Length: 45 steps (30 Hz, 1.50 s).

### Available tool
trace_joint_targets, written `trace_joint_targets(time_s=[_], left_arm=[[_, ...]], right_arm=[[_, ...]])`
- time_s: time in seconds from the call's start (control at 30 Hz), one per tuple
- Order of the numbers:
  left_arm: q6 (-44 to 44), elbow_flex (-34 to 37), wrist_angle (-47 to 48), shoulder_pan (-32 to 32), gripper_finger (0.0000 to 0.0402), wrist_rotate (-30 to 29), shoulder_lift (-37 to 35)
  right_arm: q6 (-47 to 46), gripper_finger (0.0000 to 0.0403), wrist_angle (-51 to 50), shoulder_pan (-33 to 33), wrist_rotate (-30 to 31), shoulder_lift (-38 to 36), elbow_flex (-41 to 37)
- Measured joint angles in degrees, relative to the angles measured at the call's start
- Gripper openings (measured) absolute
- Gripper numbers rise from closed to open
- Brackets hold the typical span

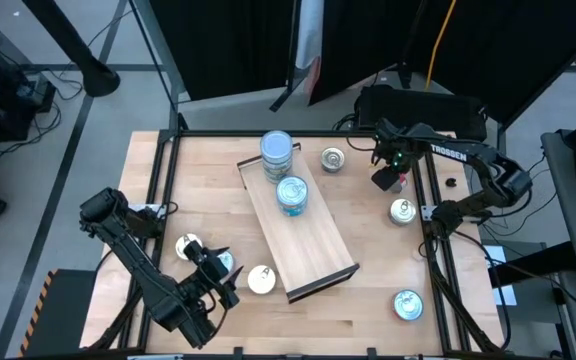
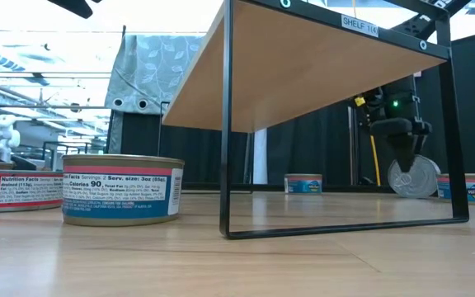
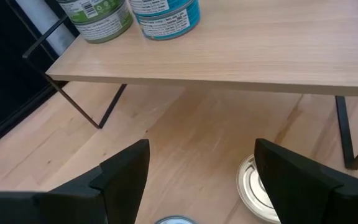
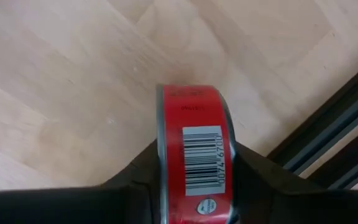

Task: Stack canned seafood by type on shelf
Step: Put the top right red tuna can on the shelf

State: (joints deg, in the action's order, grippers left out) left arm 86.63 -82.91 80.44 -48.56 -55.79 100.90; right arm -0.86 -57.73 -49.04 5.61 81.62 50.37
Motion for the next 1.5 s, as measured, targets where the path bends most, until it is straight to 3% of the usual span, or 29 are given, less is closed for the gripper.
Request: trace_joint_targets(time_s=[0.1, 0.2, 0.43, 0.7, 0.87, 1.03, 1.23, 1.5], left_arm=[[-0.07, 0.0, 0.02, 0.02, 0.0289, -0.06, -0.01], [-0.13, 0.0, 0.02, 0.04, 0.0289, -0.08, -0.01], [-0.09, 0.0, 0.04, 0.04, 0.0289, -0.94, -0.02], [-0.5, 0.0, 0.29, 0.05, 0.0289, -4.52, -0.01], [-0.5, 0.0, 0.63, 0.14, 0.0289, -5.83, -0.01], [-0.37, 0.0, 0.61, 0.38, 0.0289, -7.9, -0.02], [-0.39, 0.0, 0.61, 1.3, 0.0289, -7.98, -0.02], [-0.97, -0.01, 0.61, 1.66, 0.0289, -8.12, -0.02]], right_arm=[[0.0, 0.0119, -0.22, 0.0, -0.36, -0.5, -0.02], [-0.22, 0.0119, -1.38, 0.01, -4.41, -1.81, -0.02], [-0.58, 0.0144, -4.11, 2.79, -22.03, -11.42, -0.02], [-7.76, 0.0126, -0.78, 9.7, -37.7, -27.73, -0.02], [-16.84, 0.0141, 8.35, 15.83, -39.22, -34.55, -0.02], [-25.28, 0.0138, 22.93, 23.96, -40.08, -35.8, -0.15], [-30.72, 0.0134, 39.73, 35.27, -39.72, -31.88, -2.46], [-34.5, 0.014, 55.11, 44.7, -30.96, -20.68, -5.25]])
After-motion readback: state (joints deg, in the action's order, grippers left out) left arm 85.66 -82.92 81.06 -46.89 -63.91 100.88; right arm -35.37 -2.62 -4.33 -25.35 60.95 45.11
